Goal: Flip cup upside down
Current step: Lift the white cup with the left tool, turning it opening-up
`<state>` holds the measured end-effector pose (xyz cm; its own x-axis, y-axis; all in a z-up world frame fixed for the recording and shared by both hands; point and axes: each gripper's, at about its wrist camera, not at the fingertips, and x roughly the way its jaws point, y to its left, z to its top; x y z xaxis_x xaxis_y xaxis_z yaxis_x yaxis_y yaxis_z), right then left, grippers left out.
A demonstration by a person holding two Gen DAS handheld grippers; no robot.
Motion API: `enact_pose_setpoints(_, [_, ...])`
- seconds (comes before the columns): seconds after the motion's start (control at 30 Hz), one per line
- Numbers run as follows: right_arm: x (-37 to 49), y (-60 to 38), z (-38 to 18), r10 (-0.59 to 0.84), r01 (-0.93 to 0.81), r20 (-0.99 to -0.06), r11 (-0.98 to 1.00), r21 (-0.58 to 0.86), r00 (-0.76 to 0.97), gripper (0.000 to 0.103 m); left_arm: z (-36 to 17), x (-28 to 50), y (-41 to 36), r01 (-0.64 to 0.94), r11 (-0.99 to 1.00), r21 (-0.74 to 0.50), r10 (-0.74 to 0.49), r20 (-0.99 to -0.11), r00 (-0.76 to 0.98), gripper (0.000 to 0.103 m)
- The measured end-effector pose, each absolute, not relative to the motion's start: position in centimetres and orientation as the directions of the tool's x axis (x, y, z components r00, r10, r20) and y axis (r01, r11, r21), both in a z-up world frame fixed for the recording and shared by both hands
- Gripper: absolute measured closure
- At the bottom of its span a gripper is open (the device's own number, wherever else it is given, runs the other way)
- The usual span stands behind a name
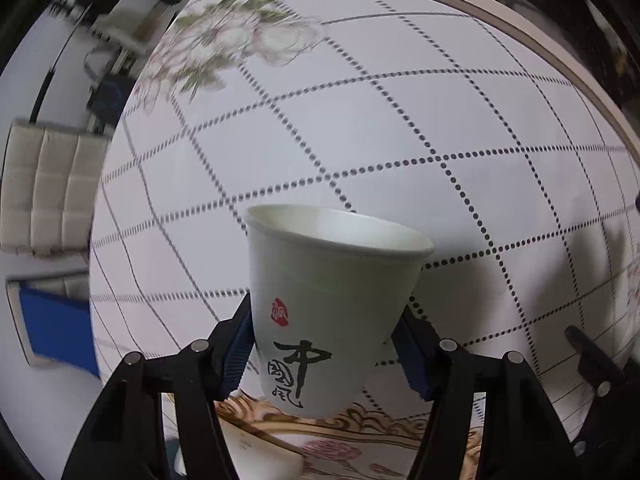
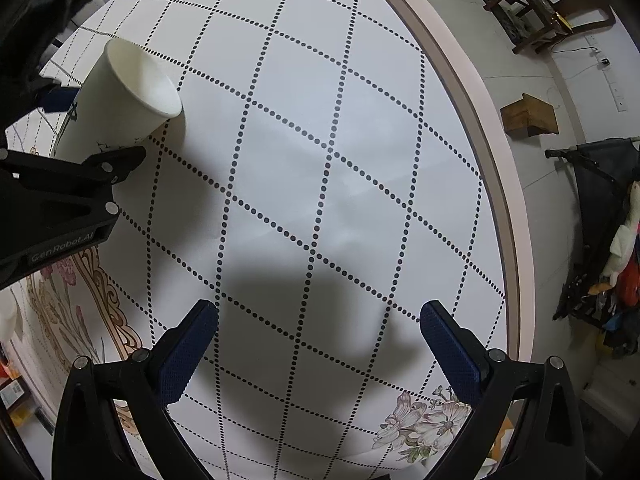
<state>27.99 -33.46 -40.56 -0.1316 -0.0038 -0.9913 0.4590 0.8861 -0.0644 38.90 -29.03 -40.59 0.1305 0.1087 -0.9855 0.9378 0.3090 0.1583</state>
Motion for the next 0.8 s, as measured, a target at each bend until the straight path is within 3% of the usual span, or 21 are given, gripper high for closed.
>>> enact_pose_setpoints(0.4, [24.5, -33.5, -39.3, 0.005, 0.458, -0.992, 0.887, -0.053, -0.124, 0.0, -38.9, 38.6, -23.7, 0.677, 0.734, -0.06, 0.059, -0.987, -0.151, 0.042])
enact_pose_setpoints(0.8, [19.9, -31.7, -37.4, 0.048, 0.33, -0.994, 0.944, 0.012, -0.102, 0.0, -38.2, 30.9, -12.2, 0.102, 0.98, -0.17, -0.138, -0.956, -0.26, 0.042])
